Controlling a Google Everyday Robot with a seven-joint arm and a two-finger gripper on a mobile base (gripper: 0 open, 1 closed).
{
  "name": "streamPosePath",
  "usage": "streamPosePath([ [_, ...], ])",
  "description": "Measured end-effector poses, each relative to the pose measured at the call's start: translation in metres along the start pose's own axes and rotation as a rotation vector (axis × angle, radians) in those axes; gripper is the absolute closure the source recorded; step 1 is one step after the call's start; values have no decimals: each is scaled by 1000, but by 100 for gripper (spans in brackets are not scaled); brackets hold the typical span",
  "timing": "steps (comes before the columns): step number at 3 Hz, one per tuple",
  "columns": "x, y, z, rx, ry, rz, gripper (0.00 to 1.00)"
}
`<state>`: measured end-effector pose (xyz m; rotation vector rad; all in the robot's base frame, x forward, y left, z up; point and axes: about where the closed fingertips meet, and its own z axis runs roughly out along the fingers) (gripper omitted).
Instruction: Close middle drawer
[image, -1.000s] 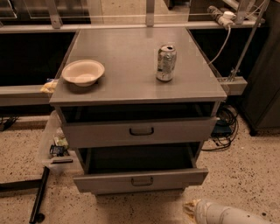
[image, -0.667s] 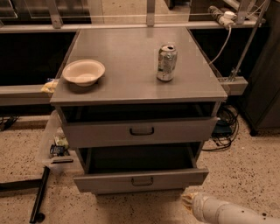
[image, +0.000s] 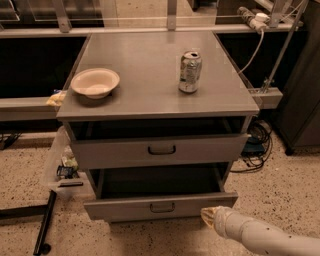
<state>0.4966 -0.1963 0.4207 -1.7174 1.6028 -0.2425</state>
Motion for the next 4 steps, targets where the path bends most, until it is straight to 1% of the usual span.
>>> streamPosePath([
  [2, 17, -38, 34, 51, -15, -6, 100],
  [3, 23, -58, 46, 67, -15, -12, 100],
  [4, 31, -92, 75, 74, -13, -14, 100],
])
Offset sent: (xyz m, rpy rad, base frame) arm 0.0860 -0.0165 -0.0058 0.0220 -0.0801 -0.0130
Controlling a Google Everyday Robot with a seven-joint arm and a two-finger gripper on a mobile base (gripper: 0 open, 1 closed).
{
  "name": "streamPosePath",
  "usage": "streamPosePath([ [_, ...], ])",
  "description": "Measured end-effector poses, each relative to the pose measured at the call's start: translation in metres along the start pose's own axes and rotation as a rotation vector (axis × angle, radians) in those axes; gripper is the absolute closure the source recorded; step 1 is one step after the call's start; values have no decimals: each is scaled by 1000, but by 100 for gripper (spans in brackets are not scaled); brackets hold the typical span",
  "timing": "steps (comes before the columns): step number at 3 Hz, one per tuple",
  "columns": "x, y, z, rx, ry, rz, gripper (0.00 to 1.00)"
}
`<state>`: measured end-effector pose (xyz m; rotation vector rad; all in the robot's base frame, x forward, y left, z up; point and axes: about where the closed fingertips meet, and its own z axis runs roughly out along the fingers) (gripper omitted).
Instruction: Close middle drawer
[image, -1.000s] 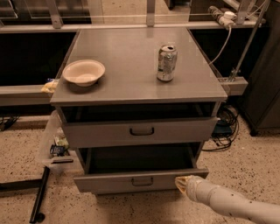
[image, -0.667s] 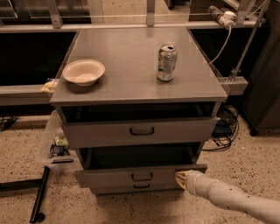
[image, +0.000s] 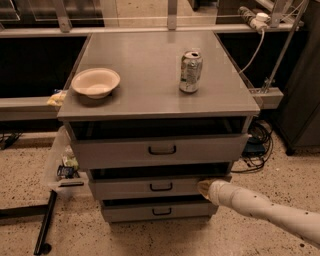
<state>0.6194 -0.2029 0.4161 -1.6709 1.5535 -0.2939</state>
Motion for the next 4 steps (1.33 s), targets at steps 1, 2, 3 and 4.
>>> streamPosePath([
  [1, -6, 3, -4, -14, -10, 6, 100],
  [2, -28, 17, -37, -71, -46, 35, 100],
  [3, -49, 47, -93, -187, -59, 100, 100],
  [4, -55, 56, -111, -233, -61, 106, 89],
])
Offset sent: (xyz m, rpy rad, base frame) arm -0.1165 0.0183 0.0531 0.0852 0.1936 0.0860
